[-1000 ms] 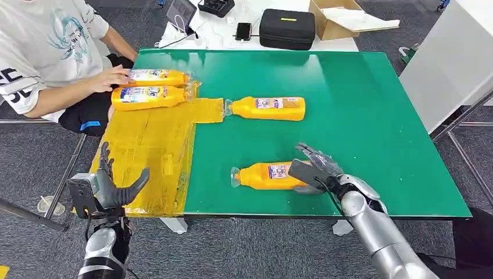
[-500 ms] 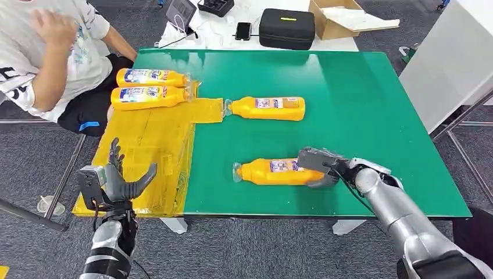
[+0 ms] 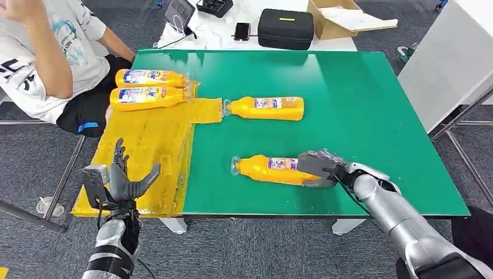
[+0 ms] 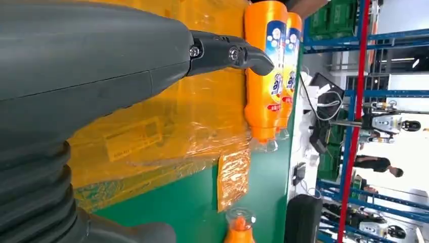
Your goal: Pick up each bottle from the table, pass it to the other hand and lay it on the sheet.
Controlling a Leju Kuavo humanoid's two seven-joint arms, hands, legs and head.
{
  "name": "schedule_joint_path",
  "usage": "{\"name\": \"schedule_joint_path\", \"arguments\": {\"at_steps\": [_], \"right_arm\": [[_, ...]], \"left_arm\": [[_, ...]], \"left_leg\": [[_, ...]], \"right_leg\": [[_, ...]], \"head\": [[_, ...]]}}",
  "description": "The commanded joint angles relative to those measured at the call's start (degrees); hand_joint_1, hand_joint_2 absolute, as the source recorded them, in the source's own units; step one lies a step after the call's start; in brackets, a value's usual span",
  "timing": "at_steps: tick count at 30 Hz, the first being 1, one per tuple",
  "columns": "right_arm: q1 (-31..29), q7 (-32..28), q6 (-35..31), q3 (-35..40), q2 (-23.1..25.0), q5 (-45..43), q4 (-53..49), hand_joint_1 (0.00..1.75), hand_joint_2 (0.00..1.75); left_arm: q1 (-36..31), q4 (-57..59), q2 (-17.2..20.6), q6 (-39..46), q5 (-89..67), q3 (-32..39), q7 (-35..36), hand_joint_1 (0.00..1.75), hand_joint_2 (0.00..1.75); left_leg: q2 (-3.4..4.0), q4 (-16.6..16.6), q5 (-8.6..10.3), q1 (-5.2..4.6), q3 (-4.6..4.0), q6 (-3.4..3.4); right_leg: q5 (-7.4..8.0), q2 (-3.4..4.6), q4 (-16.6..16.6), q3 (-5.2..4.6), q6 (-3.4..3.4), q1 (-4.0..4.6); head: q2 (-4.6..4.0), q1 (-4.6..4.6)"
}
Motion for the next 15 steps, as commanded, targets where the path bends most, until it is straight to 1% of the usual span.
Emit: {"name": "schedule_joint_path", "arguments": {"at_steps": [1,2,3,4,5,6,7,8,9,10,11,12,13,14,15], "right_arm": [[6.06,-4.22,-5.96,-0.14,1.88,-3.03,-0.50,1.75,1.75],[6.06,-4.22,-5.96,-0.14,1.88,-3.03,-0.50,1.75,1.75],[6.06,-4.22,-5.96,-0.14,1.88,-3.03,-0.50,1.75,1.75],[8.13,-4.90,-8.20,-2.26,2.90,-3.88,-2.65,1.75,1.75],[10.74,-8.08,-11.35,-6.21,5.05,-5.25,-5.57,1.75,1.75],[12.47,-9.93,-13.10,-8.94,6.83,-5.61,-7.76,1.75,1.75],[14.71,-13.75,-16.22,-12.95,10.28,-6.54,-11.40,1.75,1.75],[16.23,-14.95,-17.23,-15.94,12.80,-6.69,-14.27,1.75,1.75],[16.76,-14.54,-17.29,-16.47,13.54,-5.84,-15.67,1.75,1.75],[17.42,-15.28,-19.18,-18.03,14.95,-5.47,-17.35,1.75,1.75],[18.30,-18.08,-21.36,-20.57,17.48,-6.27,-19.33,1.75,1.75],[19.74,-21.26,-24.28,-24.34,21.39,-7.30,-23.61,1.75,1.75],[20.37,-22.02,-27.01,-25.55,23.01,-6.77,-25.89,1.75,1.75],[21.11,-23.74,-28.98,-26.81,24.52,-7.37,-28.04,1.75,1.75],[21.91,-24.73,-31.95,-27.53,25.32,-5.85,-29.77,1.75,1.75]], "left_arm": [[-2.50,4.69,0.34,-0.25,-0.21,-0.85,0.19,0.00,1.75],[-2.50,4.69,0.34,-0.25,-0.21,-0.85,0.19,0.00,1.75],[-2.50,4.69,0.34,-0.25,-0.21,-0.85,0.19,0.00,1.75],[-2.17,4.17,0.35,-0.48,-0.13,-0.84,0.19,0.00,1.75],[-1.95,3.89,0.22,-1.33,0.35,-0.62,0.19,0.00,1.75],[-1.60,3.11,0.10,-1.25,0.30,-0.60,0.19,0.00,1.75],[-1.29,2.63,-0.02,-1.93,0.65,-0.51,0.19,0.00,1.75],[-0.94,1.97,-0.15,-2.05,0.71,-0.48,0.19,0.00,1.75],[-0.84,1.87,-0.21,-2.04,0.67,-0.48,0.19,0.00,1.75],[-0.72,1.64,-0.34,-2.29,1.01,-0.29,0.19,0.00,1.75],[-0.49,1.42,-0.44,-3.16,1.66,-0.21,0.19,0.00,1.75],[-0.03,0.27,-0.67,-4.34,2.82,-0.36,0.42,0.00,1.75],[0.22,-0.60,-0.78,-5.79,4.19,-0.58,1.46,0.00,1.75],[0.38,-1.22,-0.94,-7.76,5.96,-0.75,2.83,0.00,1.75],[0.55,-2.03,-0.87,-9.13,7.01,-1.38,3.62,0.00,1.75]], "left_leg": [[-0.05,-0.05,-0.04,0.07,0.20,0.01],[-0.07,-0.09,-0.09,0.10,0.37,0.01],[-0.04,-0.07,-0.07,0.09,0.26,0.00],[-0.01,-0.07,-0.13,0.09,0.41,0.01],[0.02,-0.05,-0.11,0.06,0.33,0.01],[0.01,-0.07,-0.09,0.06,0.25,0.00],[0.05,-0.06,-0.09,0.08,0.24,-0.01],[0.07,-0.06,-0.07,0.08,0.19,-0.02],[0.16,-0.09,-0.22,0.13,0.52,-0.02],[0.15,-0.05,-0.11,0.08,0.16,-0.03],[0.20,-0.04,-0.12,0.09,0.14,-0.03],[0.20,-0.01,-0.14,0.11,0.06,-0.03],[0.30,-0.03,-0.14,0.13,0.04,-0.05],[0.16,-0.02,-0.08,0.10,-0.07,-0.04],[0.22,0.03,-0.18,0.14,0.07,-0.05]], "right_leg": [[-0.05,-0.10,-0.10,0.26,-0.08,0.09],[-0.11,-0.15,-0.16,0.45,-0.14,0.13],[-0.07,-0.10,-0.12,0.33,-0.10,0.11],[-0.12,-0.10,-0.14,0.48,-0.15,0.13],[-0.10,-0.05,-0.10,0.38,-0.13,0.10],[-0.08,-0.04,-0.10,0.31,-0.11,0.09],[-0.06,0.00,-0.11,0.28,-0.10,0.11],[-0.04,0.02,-0.09,0.22,-0.10,0.11],[-0.16,0.05,-0.14,0.54,-0.21,0.18],[-0.07,0.09,-0.05,0.18,-0.13,0.11],[-0.07,0.15,-0.03,0.16,-0.13,0.13],[-0.09,0.17,0.02,0.11,-0.14,0.17],[-0.05,0.26,0.01,0.03,-0.13,0.17],[-0.03,0.12,0.03,-0.06,-0.09,0.14],[-0.13,0.15,0.08,0.05,-0.16,0.19]], "head": [[0.00,0.00],[-0.02,0.00],[-0.02,0.00],[-0.02,0.00],[-0.02,0.00],[-0.02,0.00],[-0.02,-0.02],[-0.02,0.00],[0.00,-0.02],[-0.02,0.00],[-0.02,0.00],[-0.02,0.00],[-0.02,-0.04],[-0.02,-0.04],[-0.02,-0.02]]}}
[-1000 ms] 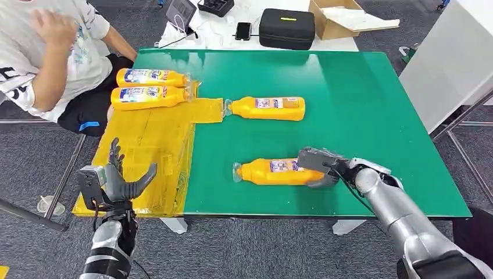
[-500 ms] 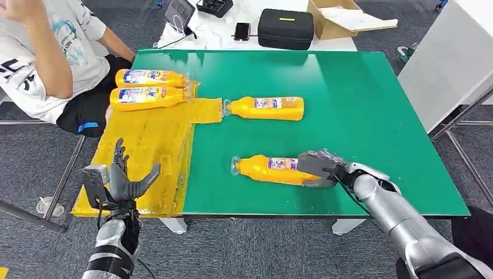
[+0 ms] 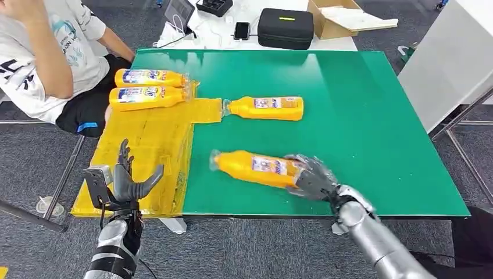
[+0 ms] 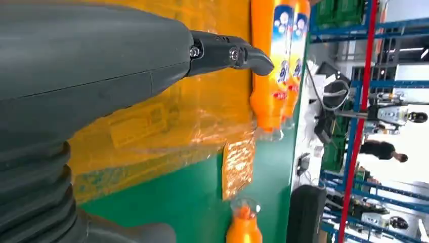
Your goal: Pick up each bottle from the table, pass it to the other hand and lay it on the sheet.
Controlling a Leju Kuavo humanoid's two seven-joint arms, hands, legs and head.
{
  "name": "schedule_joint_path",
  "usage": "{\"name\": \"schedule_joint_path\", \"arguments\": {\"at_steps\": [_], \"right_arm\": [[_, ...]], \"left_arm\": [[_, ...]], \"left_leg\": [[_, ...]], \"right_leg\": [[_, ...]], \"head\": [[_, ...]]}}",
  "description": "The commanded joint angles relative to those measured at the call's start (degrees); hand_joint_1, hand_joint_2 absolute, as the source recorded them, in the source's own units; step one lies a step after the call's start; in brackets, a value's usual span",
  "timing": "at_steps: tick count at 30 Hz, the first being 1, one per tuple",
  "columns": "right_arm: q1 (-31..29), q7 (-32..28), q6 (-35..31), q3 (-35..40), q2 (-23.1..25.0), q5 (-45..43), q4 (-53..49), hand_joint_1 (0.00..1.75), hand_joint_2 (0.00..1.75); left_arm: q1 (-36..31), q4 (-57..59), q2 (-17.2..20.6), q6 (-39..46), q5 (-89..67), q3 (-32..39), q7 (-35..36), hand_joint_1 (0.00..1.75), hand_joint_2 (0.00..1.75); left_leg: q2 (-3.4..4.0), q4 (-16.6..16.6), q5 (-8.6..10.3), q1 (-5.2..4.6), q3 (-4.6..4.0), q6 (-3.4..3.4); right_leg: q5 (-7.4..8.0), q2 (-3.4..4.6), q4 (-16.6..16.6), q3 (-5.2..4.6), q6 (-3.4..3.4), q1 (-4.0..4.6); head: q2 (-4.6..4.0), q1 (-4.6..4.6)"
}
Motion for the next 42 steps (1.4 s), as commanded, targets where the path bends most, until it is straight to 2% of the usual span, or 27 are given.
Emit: {"name": "schedule_joint_path", "arguments": {"at_steps": [1,2,4,7,9,10,12,16,18,21,24,25,29,34,35,36,38,39,40,42], "right_arm": [[8.04,-9.73,-15.71,-18.07,17.26,1.24,-19.73,1.75,1.75],[9.09,-10.93,-17.89,-18.52,17.90,2.58,-20.70,1.75,1.75],[9.54,-11.50,-18.38,-18.72,17.99,2.71,-20.90,1.75,1.75],[9.64,-11.99,-18.55,-18.77,17.86,2.51,-20.51,1.75,1.75],[10.11,-13.86,-21.00,-20.19,19.34,2.64,-20.01,1.75,1.75],[10.50,-14.21,-21.11,-20.39,19.75,2.25,-19.44,1.75,1.75],[10.86,-15.08,-20.28,-20.40,20.38,1.24,-16.91,1.75,1.75],[10.94,-16.25,-20.56,-20.38,20.62,1.06,-15.90,1.75,1.75],[10.57,-15.48,-17.93,-20.05,21.46,0.14,-12.18,1.75,1.75],[9.55,-16.83,-14.72,-17.00,23.84,0.11,-1.54,1.75,1.75],[8.58,-16.83,-16.61,-8.45,24.44,-0.04,4.86,1.75,1.75],[8.30,-16.83,-18.64,-6.33,24.90,0.12,6.04,1.75,1.75],[5.73,-16.83,-19.69,0.41,25.95,-1.89,11.70,1.75,1.75],[4.43,-16.83,-18.73,2.35,26.71,-1.82,14.66,1.75,1.75],[4.24,-16.83,-18.76,2.73,26.84,-1.74,14.99,1.75,1.75],[4.07,-16.83,-18.98,3.01,26.95,-1.66,15.22,1.75,1.75],[3.85,-16.83,-19.01,3.17,27.08,-1.57,15.56,1.75,1.75],[3.29,-16.83,-19.02,3.59,27.25,-1.09,16.73,1.75,1.75],[3.29,-16.83,-19.02,3.59,27.25,-1.09,16.73,1.75,1.75],[3.29,-16.83,-19.02,3.59,27.25,-1.09,16.73,1.75,1.75]], "left_arm": [[0.46,-3.37,-0.48,-7.15,6.68,-1.79,4.09,0.00,1.75],[0.52,-4.39,-0.42,-9.23,8.88,-2.70,5.28,0.00,1.75],[0.51,-4.89,-0.50,-9.38,9.38,-3.02,5.61,0.00,1.75],[0.56,-5.19,-0.45,-9.34,9.57,-3.15,5.84,0.00,1.75],[0.83,-6.22,-0.20,-12.29,12.13,-4.47,6.57,0.00,1.75],[1.11,-7.07,-0.23,-13.73,13.46,-5.42,7.51,0.00,1.75],[1.81,-8.73,-0.27,-16.16,15.43,-7.53,8.71,0.00,1.75],[2.09,-9.02,-0.37,-16.02,15.50,-7.96,8.75,0.00,1.75],[2.25,-9.26,0.27,-19.85,18.58,-10.32,10.02,0.00,1.75],[2.46,-9.67,0.10,-23.05,21.21,-13.48,11.27,0.00,1.75],[1.97,-9.33,0.34,-23.68,22.16,-16.51,11.73,0.00,1.75],[1.75,-8.99,0.39,-23.58,22.26,-17.07,11.79,0.00,1.75],[0.87,-7.39,0.97,-24.35,22.25,-19.62,11.87,0.00,1.75],[0.94,-7.45,1.21,-25.39,22.18,-21.47,11.99,0.00,1.75],[0.84,-7.39,1.32,-25.36,21.85,-21.97,12.13,0.00,1.75],[0.78,-7.28,1.41,-25.49,21.74,-22.34,12.28,0.00,1.75],[0.74,-7.15,1.43,-25.43,21.67,-22.54,12.30,0.00,1.75],[0.57,-6.94,1.51,-25.72,21.72,-22.97,12.35,0.00,1.75],[0.57,-6.94,1.51,-25.72,21.72,-22.97,12.35,0.00,1.75],[0.57,-6.94,1.51,-25.72,21.72,-22.97,12.35,0.00,1.75]], "left_leg": [[0.08,0.02,-0.08,0.05,0.06,-0.01],[-0.02,0.01,-0.04,0.04,0.01,-0.01],[-0.02,0.08,-0.19,0.08,0.27,0.02],[0.00,0.03,-0.09,0.02,0.12,0.02],[0.11,0.04,-0.20,0.04,0.34,0.04],[0.02,0.00,-0.07,-0.02,0.10,0.01],[-0.01,0.01,-0.10,0.01,0.16,0.00],[0.02,-0.02,-0.09,0.00,0.16,0.00],[0.10,-0.02,-0.14,0.01,0.26,0.00],[0.12,-0.08,-0.14,0.05,0.36,-0.02],[0.26,-0.11,-0.21,0.11,0.57,-0.01],[0.26,-0.06,-0.14,0.07,0.30,-0.03],[0.17,-0.05,-0.08,0.05,0.13,-0.04],[0.28,-0.05,-0.21,0.08,0.45,0.00],[0.10,-0.07,-0.06,0.03,0.13,-0.02],[0.18,-0.06,-0.16,0.07,0.35,0.00],[0.08,-0.07,-0.06,0.02,0.12,-0.03],[0.23,-0.07,-0.23,0.07,0.54,0.01],[0.12,-0.06,-0.10,0.04,0.23,-0.02],[0.13,-0.06,-0.13,0.06,0.29,-0.02]], "right_leg": [[-0.08,0.04,0.04,0.03,-0.11,0.06],[-0.09,-0.04,0.02,0.01,-0.09,0.05],[-0.24,-0.09,0.04,0.30,-0.15,0.10],[-0.13,-0.04,0.01,0.16,-0.09,0.03],[-0.19,0.03,-0.02,0.39,-0.15,0.07],[-0.09,-0.02,-0.01,0.12,-0.08,-0.02],[-0.13,-0.06,-0.02,0.21,-0.12,0.03],[-0.10,-0.02,-0.05,0.19,-0.09,0.01],[-0.12,0.05,-0.06,0.26,-0.11,0.03],[-0.09,0.06,-0.15,0.36,-0.11,0.08],[-0.12,0.16,-0.22,0.57,-0.17,0.14],[-0.07,0.20,-0.11,0.27,-0.12,0.08],[-0.04,0.12,-0.07,0.10,-0.10,0.06],[-0.13,0.19,-0.10,0.41,-0.15,0.10],[-0.06,0.06,-0.06,0.11,-0.08,0.03],[-0.12,0.11,-0.11,0.34,-0.12,0.08],[-0.07,0.04,-0.06,0.11,-0.08,0.01],[-0.18,0.12,-0.11,0.52,-0.18,0.10],[-0.09,0.06,-0.07,0.23,-0.11,0.05],[-0.12,0.06,-0.08,0.29,-0.13,0.07]], "head": [[0.00,0.04],[0.00,0.02],[0.00,0.04],[0.00,0.07],[0.00,0.04],[0.02,0.04],[0.00,0.04],[0.00,0.04],[0.00,0.04],[0.02,0.04],[0.00,0.07],[0.00,0.04],[0.00,0.04],[0.00,0.04],[0.02,0.04],[0.00,0.04],[0.00,0.07],[0.00,0.04],[0.00,0.07],[0.02,0.04]]}}
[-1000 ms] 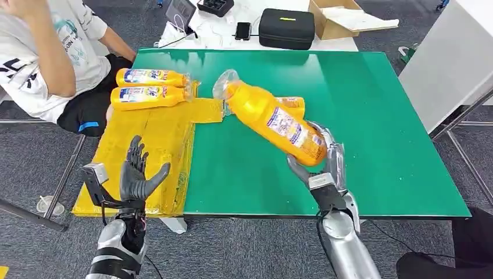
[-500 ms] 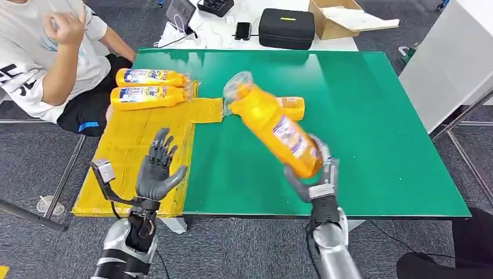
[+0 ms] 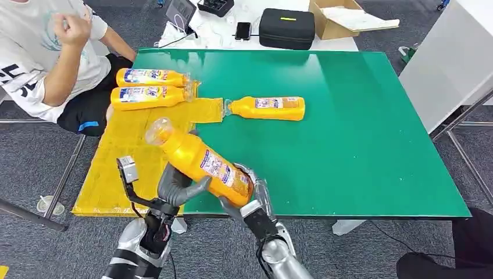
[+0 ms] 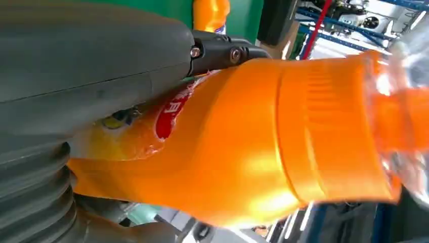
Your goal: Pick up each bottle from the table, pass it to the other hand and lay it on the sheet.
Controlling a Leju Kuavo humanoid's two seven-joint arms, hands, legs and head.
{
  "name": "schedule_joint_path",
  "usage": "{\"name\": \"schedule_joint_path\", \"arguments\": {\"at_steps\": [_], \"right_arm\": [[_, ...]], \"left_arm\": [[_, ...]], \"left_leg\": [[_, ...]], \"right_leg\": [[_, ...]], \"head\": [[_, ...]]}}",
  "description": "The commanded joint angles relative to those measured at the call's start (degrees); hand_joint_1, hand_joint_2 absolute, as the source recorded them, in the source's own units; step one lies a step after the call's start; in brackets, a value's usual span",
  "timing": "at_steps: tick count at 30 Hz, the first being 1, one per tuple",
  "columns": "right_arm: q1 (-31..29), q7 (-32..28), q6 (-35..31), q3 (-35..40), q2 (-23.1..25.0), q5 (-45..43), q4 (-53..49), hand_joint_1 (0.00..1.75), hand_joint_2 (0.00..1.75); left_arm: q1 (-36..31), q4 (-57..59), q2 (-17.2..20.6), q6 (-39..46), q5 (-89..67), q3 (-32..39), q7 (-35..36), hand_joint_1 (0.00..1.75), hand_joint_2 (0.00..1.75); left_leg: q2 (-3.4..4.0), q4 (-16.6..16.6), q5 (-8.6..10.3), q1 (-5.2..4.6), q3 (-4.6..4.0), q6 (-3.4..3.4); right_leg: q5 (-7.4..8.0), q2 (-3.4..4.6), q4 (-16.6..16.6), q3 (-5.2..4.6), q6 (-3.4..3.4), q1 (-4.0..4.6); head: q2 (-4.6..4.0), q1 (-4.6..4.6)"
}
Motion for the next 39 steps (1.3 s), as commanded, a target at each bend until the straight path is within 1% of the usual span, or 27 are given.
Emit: {"name": "schedule_joint_path", "arguments": {"at_steps": [1,2,5,7,8,9,10,12,13,14,17,18,19,20,22,23,26,27,28,30,31,34,35,36,37,38,39], "right_arm": [[-4.15,0.02,-0.19,3.45,0.17,0.50,8.70,1.75,1.75],[-4.42,0.02,0.28,3.46,0.35,0.43,9.29,1.75,1.75],[-5.12,0.02,1.29,3.77,0.93,1.02,11.91,1.75,1.75],[-5.12,0.02,1.29,3.77,0.93,1.02,11.91,1.75,1.75],[-5.12,0.02,1.29,3.77,0.93,1.02,11.91,1.75,1.75],[-5.12,0.02,1.29,3.77,0.93,1.02,11.91,1.75,1.75],[-5.12,0.02,1.29,3.77,0.93,1.02,11.91,1.75,1.75],[-5.21,0.02,1.12,4.01,1.10,1.39,12.48,1.75,1.75],[-5.27,0.02,1.27,4.17,1.26,1.62,13.17,1.75,1.75],[-5.32,0.02,1.35,4.37,1.49,1.85,13.66,1.75,1.75],[-5.61,0.02,1.42,4.78,2.02,2.45,15.25,1.75,1.75],[-5.51,0.02,1.36,4.93,2.09,2.50,15.26,1.75,1.75],[-5.47,0.02,1.29,4.84,2.14,2.34,15.29,1.75,1.75],[-5.40,0.02,1.25,4.82,2.19,2.23,15.30,1.75,1.75],[-5.39,0.02,1.10,4.53,2.22,2.03,15.41,1.75,1.75],[-5.34,0.02,1.35,4.31,2.21,1.75,15.25,1.75,1.75],[-5.25,0.02,1.65,3.60,2.07,1.40,14.81,1.75,1.75],[-5.29,0.02,1.74,3.58,2.05,1.47,14.84,1.75,1.75],[-5.29,0.02,1.81,3.45,2.09,1.56,14.89,1.75,1.75],[-5.32,0.02,2.01,3.47,2.16,1.71,15.12,1.75,1.75],[-5.20,0.02,2.06,3.44,2.26,1.73,15.13,1.75,1.75],[-5.33,0.02,1.83,3.37,2.41,1.87,15.54,1.75,1.75],[-5.33,0.02,1.85,3.35,2.40,1.86,15.53,1.75,1.75],[-5.29,0.02,1.66,3.10,2.44,1.67,15.22,1.24,1.75],[-5.33,0.02,0.69,2.77,2.50,1.92,14.97,0.00,1.75],[-5.42,0.02,0.49,2.69,2.53,2.00,15.08,0.00,1.75],[-5.62,0.02,0.17,1.90,2.74,1.99,15.05,0.00,0.00]], "left_arm": [[-2.38,3.32,2.38,-0.52,-0.31,-3.78,0.43,0.00,1.75],[-2.50,3.44,2.35,-0.50,-0.36,-3.91,0.42,0.00,1.75],[-2.63,3.75,2.40,-1.33,0.45,-4.09,0.53,0.00,1.75],[-2.63,3.75,2.40,-1.33,0.45,-4.09,0.53,0.00,1.75],[-2.63,3.75,2.40,-1.33,0.45,-4.09,0.53,0.00,1.75],[-2.63,3.75,2.40,-1.33,0.45,-4.09,0.53,0.00,1.75],[-2.63,3.75,2.40,-1.33,0.45,-4.09,0.53,0.00,1.75],[-2.63,3.82,2.48,-1.15,0.39,-4.19,0.60,0.00,1.75],[-2.65,3.98,2.52,-1.00,0.31,-4.29,0.67,0.00,1.75],[-2.71,4.16,2.60,-1.04,0.35,-4.32,0.71,0.00,1.75],[-2.97,4.71,2.64,-0.95,0.48,-4.18,0.65,0.00,1.75],[-3.05,4.95,2.53,-0.58,0.43,-3.96,0.67,0.02,1.75],[-2.99,4.98,2.37,0.01,0.42,-3.61,0.56,0.56,1.75],[-2.91,4.52,2.51,1.14,-0.85,-3.76,0.03,1.75,1.75],[-2.74,4.07,2.77,3.19,-3.14,-4.02,-0.61,1.75,1.75],[-2.68,3.98,2.91,3.61,-3.97,-4.23,-0.85,1.75,1.75],[-2.71,4.42,3.05,5.07,-6.18,-3.77,-1.15,1.75,1.75],[-2.74,4.53,3.15,4.43,-6.24,-3.89,-1.20,1.75,1.75],[-2.69,4.91,3.00,3.19,-5.58,-3.63,-1.11,1.75,1.75],[-2.59,5.21,2.83,1.53,-4.01,-3.17,-0.84,1.75,1.75],[-2.51,5.28,2.74,0.25,-2.92,-2.95,-0.67,1.75,1.75],[-2.30,6.07,2.50,-3.20,1.91,-1.89,1.41,1.75,1.75],[-2.30,6.10,2.63,-3.27,1.97,-1.86,1.48,1.75,1.75],[-2.30,6.24,2.67,-4.17,3.23,-1.69,2.00,1.75,1.75],[-2.17,6.03,2.70,-4.65,4.60,-1.43,2.28,1.75,1.75],[-2.14,6.02,2.67,-4.93,5.33,-1.22,2.53,1.75,1.75],[-2.00,5.49,2.82,-4.65,6.03,-0.85,2.89,1.75,1.75]], "left_leg": [[0.09,-0.05,-0.07,0.01,0.24,0.02],[0.12,-0.05,-0.13,0.03,0.40,0.02],[0.09,-0.05,-0.04,0.00,0.17,0.01],[0.20,-0.05,-0.17,0.04,0.49,0.04],[0.06,-0.05,-0.03,-0.01,0.17,0.02],[0.12,-0.04,-0.11,0.03,0.33,0.03],[0.06,-0.05,-0.06,0.01,0.22,0.02],[0.16,-0.03,-0.21,0.06,0.56,0.06],[0.08,-0.04,-0.07,0.00,0.24,0.03],[0.14,-0.02,-0.15,0.03,0.39,0.04],[0.06,-0.04,-0.04,0.01,0.15,0.01],[0.11,-0.04,-0.12,0.03,0.37,0.03],[0.14,-0.04,-0.17,0.05,0.48,0.04],[0.11,-0.03,-0.14,0.04,0.38,0.03],[0.13,-0.02,-0.17,0.06,0.44,0.03],[0.05,-0.04,-0.04,0.01,0.14,0.01],[0.10,-0.02,-0.13,0.03,0.34,0.04],[0.14,-0.02,-0.21,0.07,0.52,0.06],[0.07,-0.04,-0.08,0.00,0.23,0.03],[0.09,-0.03,-0.09,0.01,0.23,0.02],[0.15,-0.04,-0.15,0.03,0.40,0.04],[0.06,-0.05,-0.05,0.00,0.19,0.02],[0.10,-0.05,-0.11,0.02,0.33,0.03],[0.10,-0.05,-0.10,0.02,0.29,0.02],[0.15,-0.04,-0.17,0.04,0.44,0.03],[0.06,-0.04,-0.04,0.00,0.15,0.02],[0.09,-0.03,-0.11,0.02,0.31,0.03]], "right_leg": [[-0.05,0.03,-0.06,0.22,-0.08,0.04],[-0.10,0.04,-0.07,0.38,-0.12,0.07],[-0.02,0.04,-0.04,0.14,-0.06,0.02],[-0.11,0.10,-0.09,0.45,-0.13,0.09],[-0.03,0.00,-0.04,0.14,-0.05,0.01],[-0.08,0.03,-0.06,0.29,-0.09,0.06],[-0.05,-0.01,-0.06,0.19,-0.07,0.04],[-0.15,0.04,-0.10,0.54,-0.14,0.11],[-0.06,0.02,-0.05,0.21,-0.07,0.02],[-0.10,0.06,-0.07,0.36,-0.10,0.07],[-0.03,0.00,-0.04,0.13,-0.06,0.03],[-0.10,0.02,-0.06,0.34,-0.11,0.07],[-0.13,0.03,-0.07,0.45,-0.14,0.09],[-0.11,0.01,-0.06,0.36,-0.13,0.08],[-0.13,0.03,-0.06,0.41,-0.14,0.10],[-0.03,0.00,-0.05,0.11,-0.06,0.03],[-0.11,0.01,-0.05,0.32,-0.10,0.06],[-0.15,0.02,-0.10,0.52,-0.14,0.12],[-0.07,0.00,-0.04,0.21,-0.07,0.02],[-0.06,0.02,-0.04,0.21,-0.08,0.04],[-0.11,0.06,-0.07,0.37,-0.11,0.06],[-0.05,0.00,-0.04,0.15,-0.07,0.02],[-0.09,0.02,-0.06,0.30,-0.10,0.05],[-0.08,0.02,-0.06,0.26,-0.09,0.05],[-0.13,0.04,-0.06,0.40,-0.13,0.08],[-0.03,0.01,-0.03,0.10,-0.06,0.02],[-0.10,0.00,-0.04,0.27,-0.09,0.05]], "head": [[0.00,0.00],[0.02,0.00],[0.00,0.00],[0.00,0.02],[0.00,-0.02],[0.00,0.00],[0.00,0.00],[0.02,0.00],[0.00,0.02],[0.00,0.00],[0.00,0.02],[0.00,0.00],[0.00,0.02],[0.00,0.00],[0.00,0.00],[0.00,0.02],[0.00,0.02],[0.00,0.00],[0.00,0.00],[0.02,0.02],[0.00,0.00],[0.00,0.00],[0.00,0.02],[0.00,0.00],[0.02,0.00],[0.00,0.00],[0.00,0.02]]}}
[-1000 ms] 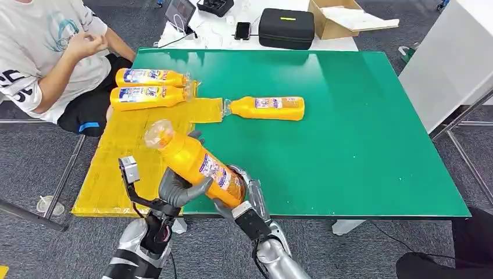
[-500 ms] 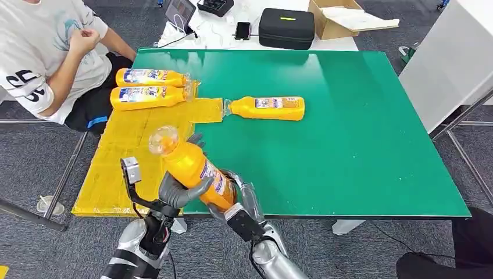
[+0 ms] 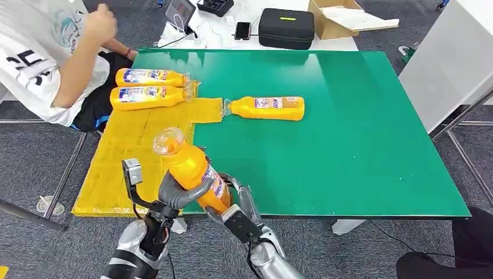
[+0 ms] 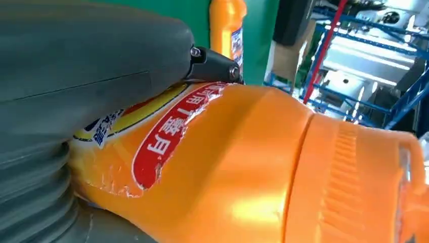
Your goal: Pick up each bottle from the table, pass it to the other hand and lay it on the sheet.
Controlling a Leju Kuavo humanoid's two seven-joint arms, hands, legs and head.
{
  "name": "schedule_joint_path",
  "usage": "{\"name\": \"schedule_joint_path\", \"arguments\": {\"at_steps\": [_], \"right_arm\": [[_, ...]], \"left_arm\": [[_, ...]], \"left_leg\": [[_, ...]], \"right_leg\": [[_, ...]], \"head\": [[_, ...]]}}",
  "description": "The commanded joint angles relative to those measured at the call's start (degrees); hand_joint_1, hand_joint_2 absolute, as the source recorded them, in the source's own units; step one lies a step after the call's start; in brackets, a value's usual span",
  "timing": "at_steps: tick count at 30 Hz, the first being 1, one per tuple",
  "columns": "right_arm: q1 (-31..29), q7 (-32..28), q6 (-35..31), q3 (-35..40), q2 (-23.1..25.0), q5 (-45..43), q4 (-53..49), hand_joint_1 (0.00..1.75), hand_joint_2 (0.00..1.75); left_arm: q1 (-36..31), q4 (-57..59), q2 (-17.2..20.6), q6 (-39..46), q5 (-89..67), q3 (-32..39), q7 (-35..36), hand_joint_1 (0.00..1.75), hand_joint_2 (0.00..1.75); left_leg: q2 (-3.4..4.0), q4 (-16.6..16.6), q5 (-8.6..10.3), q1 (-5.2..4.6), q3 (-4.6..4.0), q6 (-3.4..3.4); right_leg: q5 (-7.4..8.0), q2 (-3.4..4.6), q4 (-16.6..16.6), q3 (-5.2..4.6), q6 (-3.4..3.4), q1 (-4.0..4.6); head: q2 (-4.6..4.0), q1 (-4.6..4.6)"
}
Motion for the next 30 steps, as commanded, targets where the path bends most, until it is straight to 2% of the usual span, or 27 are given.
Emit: {"name": "schedule_joint_path", "arguments": {"at_steps": [1,2,3,6,9,11,13,14,15,19,21,25,26,28,29,30], "right_arm": [[-2.24,0.17,0.10,-1.15,0.33,0.46,3.23,0.00,0.00],[-2.35,0.24,0.26,-1.24,0.27,0.43,3.10,0.00,0.00],[-1.91,0.17,0.72,-1.84,0.00,0.63,1.11,0.00,0.00],[-1.50,0.37,1.34,-2.34,-0.46,0.84,-1.87,0.00,0.00],[0.91,0.61,2.56,-3.25,-1.35,1.05,-9.60,0.00,0.00],[1.31,1.43,2.75,-3.29,-1.56,1.35,-11.06,0.00,0.00],[1.31,1.43,2.75,-3.29,-1.56,1.35,-11.06,0.00,0.00],[1.31,1.43,2.75,-3.29,-1.56,1.35,-11.06,0.00,0.00],[1.62,1.05,2.87,-3.61,-1.41,1.07,-11.48,0.00,0.00],[4.74,0.52,4.62,-3.41,-2.46,-0.59,-20.94,0.00,0.00],[5.51,0.78,4.79,-3.10,-2.67,-0.60,-23.01,0.00,0.00],[8.35,0.17,4.82,-1.55,-3.24,-2.09,-31.16,0.00,0.00],[8.84,0.17,4.59,-0.77,-3.43,-2.80,-33.58,0.00,0.00],[8.99,0.17,4.07,-0.33,-3.24,-3.44,-35.32,0.00,0.00],[8.69,0.17,4.31,0.35,-3.33,-4.82,-36.52,0.00,0.00],[8.30,0.17,3.82,0.79,-3.41,-5.60,-37.01,0.00,0.00]], "left_arm": [[-1.70,2.84,1.21,-2.28,5.67,0.46,2.45,1.75,1.75],[-1.79,2.82,1.30,-2.35,5.85,0.58,2.55,1.75,1.75],[-1.83,2.57,1.39,-1.73,6.77,1.26,3.10,1.75,1.75],[-2.07,2.22,1.84,-0.55,6.54,2.11,3.10,1.75,1.75],[-2.32,2.26,1.71,2.85,5.63,4.47,2.36,1.75,1.75],[-2.45,2.32,1.69,3.11,5.27,4.88,2.38,1.75,1.75],[-2.45,2.32,1.69,3.11,5.27,4.88,2.38,1.75,1.75],[-2.45,2.32,1.69,3.11,5.27,4.88,2.38,1.75,1.75],[-2.41,2.34,1.47,3.74,4.73,5.21,1.99,1.75,1.75],[-3.52,2.53,1.52,12.32,-2.10,8.10,-2.28,1.75,1.75],[-4.13,2.81,1.78,12.93,-2.51,8.91,-2.49,1.75,1.75],[-7.04,4.02,1.79,26.04,-12.48,13.18,-8.01,1.75,1.75],[-8.45,4.32,2.61,31.78,-18.17,13.87,-11.06,1.75,1.75],[-10.08,4.64,3.74,39.09,-24.40,14.39,-12.35,1.75,1.75],[-10.91,3.13,5.88,48.70,-34.20,12.73,-12.35,1.75,1.75],[-12.17,4.69,7.24,53.74,-39.58,12.23,-12.35,1.75,1.75]], "left_leg": [[0.05,-0.03,-0.07,0.01,0.22,0.03],[0.04,-0.03,-0.04,-0.02,0.14,0.03],[0.14,-0.01,-0.21,0.03,0.50,0.06],[0.14,0.01,-0.11,0.02,0.25,0.04],[0.09,0.00,-0.10,0.00,0.24,0.04],[0.01,-0.01,-0.01,0.00,0.05,0.02],[0.10,0.03,-0.21,0.06,0.46,0.05],[0.01,-0.03,-0.02,-0.01,0.09,0.02],[0.02,-0.01,-0.09,0.03,0.24,0.03],[0.01,0.03,-0.12,0.02,0.24,0.05],[-0.01,0.03,-0.11,0.03,0.21,0.05],[0.00,0.05,-0.12,0.06,0.22,0.03],[-0.10,0.04,-0.07,0.04,0.14,0.03],[-0.10,0.05,-0.04,0.04,0.06,0.02],[-0.03,0.04,-0.02,0.04,0.02,0.01],[0.05,0.13,-0.21,0.10,0.37,0.04]], "right_leg": [[-0.07,-0.01,-0.04,0.22,-0.07,0.03],[-0.04,0.00,-0.03,0.14,-0.04,0.00],[-0.16,0.04,-0.06,0.51,-0.13,0.08],[-0.07,0.07,-0.03,0.25,-0.09,0.05],[-0.08,0.02,-0.01,0.24,-0.10,0.03],[-0.02,-0.03,-0.01,0.06,-0.05,0.01],[-0.18,-0.01,-0.02,0.49,-0.15,0.11],[-0.03,-0.04,-0.03,0.10,-0.05,0.01],[-0.09,-0.06,-0.04,0.26,-0.09,0.06],[-0.12,-0.08,-0.01,0.28,-0.08,0.06],[-0.11,-0.09,-0.01,0.25,-0.08,0.06],[-0.11,-0.08,0.00,0.26,-0.11,0.09],[-0.11,-0.18,0.03,0.18,-0.10,0.07],[-0.08,-0.16,0.03,0.10,-0.08,0.07],[-0.04,-0.07,0.03,0.03,-0.07,0.06],[-0.20,-0.06,0.07,0.40,-0.18,0.15]], "head": [[0.00,0.00],[0.02,0.00],[0.00,0.02],[0.00,0.02],[0.00,0.02],[0.00,0.02],[0.00,0.00],[0.02,0.00],[0.00,0.02],[0.00,0.00],[0.00,0.02],[0.00,0.00],[0.00,0.02],[0.00,0.02],[0.00,0.04],[0.00,0.02]]}}
